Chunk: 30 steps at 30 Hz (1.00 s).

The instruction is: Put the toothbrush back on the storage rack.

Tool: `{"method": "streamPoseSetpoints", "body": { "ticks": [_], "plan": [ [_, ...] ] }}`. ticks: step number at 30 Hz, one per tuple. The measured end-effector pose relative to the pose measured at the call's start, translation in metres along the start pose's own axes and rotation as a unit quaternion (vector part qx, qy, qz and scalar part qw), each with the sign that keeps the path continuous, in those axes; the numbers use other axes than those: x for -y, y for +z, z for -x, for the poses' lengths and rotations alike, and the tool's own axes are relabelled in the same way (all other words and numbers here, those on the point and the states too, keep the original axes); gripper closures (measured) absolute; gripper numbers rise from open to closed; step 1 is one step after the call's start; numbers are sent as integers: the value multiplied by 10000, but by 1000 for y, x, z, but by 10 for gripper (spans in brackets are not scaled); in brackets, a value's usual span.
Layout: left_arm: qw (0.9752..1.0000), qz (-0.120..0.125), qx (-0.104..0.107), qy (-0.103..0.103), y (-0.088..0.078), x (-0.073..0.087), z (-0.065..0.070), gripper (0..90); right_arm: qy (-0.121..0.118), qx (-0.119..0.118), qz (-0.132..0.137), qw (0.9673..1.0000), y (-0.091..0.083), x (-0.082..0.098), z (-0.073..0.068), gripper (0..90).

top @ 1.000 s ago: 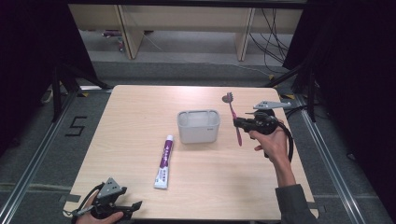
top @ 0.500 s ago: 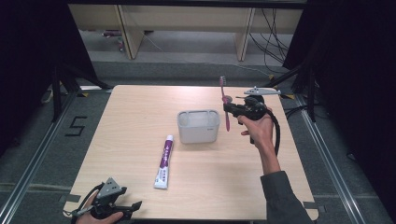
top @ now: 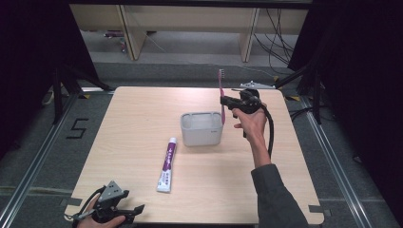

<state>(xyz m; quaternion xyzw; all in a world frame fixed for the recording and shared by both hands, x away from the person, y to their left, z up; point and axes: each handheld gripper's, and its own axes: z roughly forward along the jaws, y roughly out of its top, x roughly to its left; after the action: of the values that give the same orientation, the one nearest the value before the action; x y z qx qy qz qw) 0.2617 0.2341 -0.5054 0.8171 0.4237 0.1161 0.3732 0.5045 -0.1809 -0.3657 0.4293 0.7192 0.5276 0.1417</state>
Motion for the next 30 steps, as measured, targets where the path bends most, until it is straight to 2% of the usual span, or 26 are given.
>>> {"method": "streamPoseSetpoints", "body": {
  "ticks": [7, 9, 10, 12, 13, 16, 17, 18, 19, 23, 24, 25, 26, 27, 28, 29, 30],
  "plan": [
    [10000, -36, 54, 51, -1, 0, 0, 197, 25, 78, 104, 9999, 12, 0, 0, 837],
    [10000, -36, 52, 55, -1, 0, 0, 197, 133, 125, 45, 9998, 14, 1, -1, 837],
    [10000, 8, 61, 8, -1, 0, 1, 197, 114, 116, 75, 9998, 16, 1, -1, 837],
    [10000, -33, 51, 43, -1, 0, 0, 197, 4, 153, 78, 9999, 20, 2, 1, 837],
    [10000, -36, 53, 42, -1, 0, 0, 197, 10, 90, 94, 9999, 22, 3, 1, 837],
    [10000, 15, 76, -3, -1, 0, 1, 197, 107, 200, 47, 9997, 26, 6, -1, 836],
    [10000, 9, 79, 10, -1, 0, 1, 197, 81, 158, 66, 9998, 27, 7, 0, 836],
    [10000, 10, 79, 6, -1, 0, 1, 197, 262, 187, 21, 9995, 28, 9, -2, 836],
    [10000, 11, 79, 4, -1, 0, 1, 197, 72, 203, 66, 9997, 30, 10, 1, 836],
    [10000, 5, 74, 12, -1, 0, 1, 197, 65, 262, 77, 9996, 34, 15, 3, 836],
    [10000, 17, 72, 7, -1, 0, 1, 196, 102, 245, 52, 9996, 34, 15, 3, 836],
    [10000, 17, 50, 9, -1, 0, 1, 197, 246, 259, 27, 9994, 35, 17, 1, 835],
    [10000, 17, 50, 9, -1, 0, 1, 197, 246, 259, 27, 9994, 35, 17, 1, 835],
    [10000, 12, 74, 5, -1, 0, 1, 197, 74, 280, 30, 9996, 35, 18, 3, 835],
    [10000, 20, 58, -6, -1, 0, 1, 197, 169, 270, 22, 9995, 36, 20, 2, 835],
    [10000, 17, 60, -1, -1, 0, 1, 196, 72, 270, 40, 9996, 36, 21, 4, 835],
    [10000, 5, 51, 23, -2, 0, 1, 197, 124, 299, 7, 9995, 37, 23, 3, 835]
  ]
}}
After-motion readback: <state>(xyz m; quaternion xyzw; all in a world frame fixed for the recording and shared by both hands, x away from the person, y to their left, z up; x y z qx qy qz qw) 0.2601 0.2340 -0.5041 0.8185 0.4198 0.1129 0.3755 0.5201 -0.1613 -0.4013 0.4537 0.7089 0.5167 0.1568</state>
